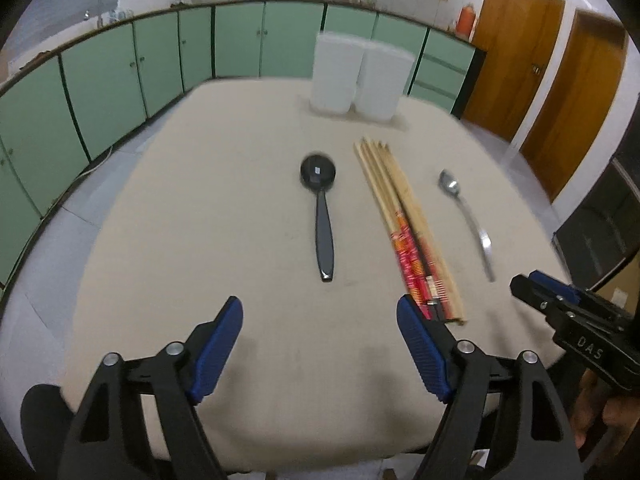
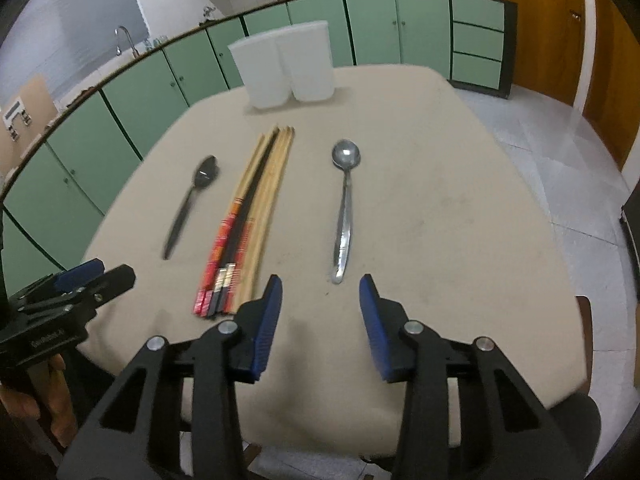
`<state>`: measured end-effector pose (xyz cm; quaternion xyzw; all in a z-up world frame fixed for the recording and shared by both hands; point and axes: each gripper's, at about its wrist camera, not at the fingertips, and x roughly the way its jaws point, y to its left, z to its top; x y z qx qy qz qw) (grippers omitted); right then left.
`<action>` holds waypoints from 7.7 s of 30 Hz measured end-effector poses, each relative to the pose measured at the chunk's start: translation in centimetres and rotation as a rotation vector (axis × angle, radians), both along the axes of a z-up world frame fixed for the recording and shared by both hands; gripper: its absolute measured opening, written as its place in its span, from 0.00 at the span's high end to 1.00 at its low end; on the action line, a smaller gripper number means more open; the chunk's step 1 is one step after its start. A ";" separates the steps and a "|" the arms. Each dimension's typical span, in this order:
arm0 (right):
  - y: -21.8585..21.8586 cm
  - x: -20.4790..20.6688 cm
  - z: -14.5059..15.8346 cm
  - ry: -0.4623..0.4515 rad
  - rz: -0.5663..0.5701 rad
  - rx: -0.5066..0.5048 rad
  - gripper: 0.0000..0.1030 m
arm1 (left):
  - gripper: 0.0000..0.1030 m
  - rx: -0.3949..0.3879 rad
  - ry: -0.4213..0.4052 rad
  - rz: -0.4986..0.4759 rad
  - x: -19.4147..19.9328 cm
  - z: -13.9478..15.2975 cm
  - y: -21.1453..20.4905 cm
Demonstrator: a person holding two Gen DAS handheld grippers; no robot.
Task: Organize utensils
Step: 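Grasp the black spoon with the left tool while the right tool grasps the silver spoon, then lift both spoons and carry them toward the white utensil holder, then open both tools to drop the spoons into the holder, then move both tools back over the chopstick bundle, then grasp a plain wooden chopstick with the right tool, then grasp a red-patterned chopstick with the left tool, then carry both chopsticks upright to the holder and lower them in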
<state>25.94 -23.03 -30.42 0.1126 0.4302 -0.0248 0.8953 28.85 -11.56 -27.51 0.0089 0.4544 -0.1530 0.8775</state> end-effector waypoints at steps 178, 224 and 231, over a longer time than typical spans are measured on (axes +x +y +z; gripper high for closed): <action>2.8 -1.4 -3.3 -0.131 0.129 -0.127 0.80 | 0.35 0.086 -0.238 -0.138 -3.3 -4.1 -4.0; 2.0 -3.4 5.7 -0.217 0.011 -0.138 0.94 | 0.94 -0.017 -0.189 0.019 -1.5 4.3 0.8; 2.1 -2.2 13.0 -0.315 0.078 -0.167 0.94 | 0.94 -0.040 -0.250 -0.013 -1.1 10.5 1.5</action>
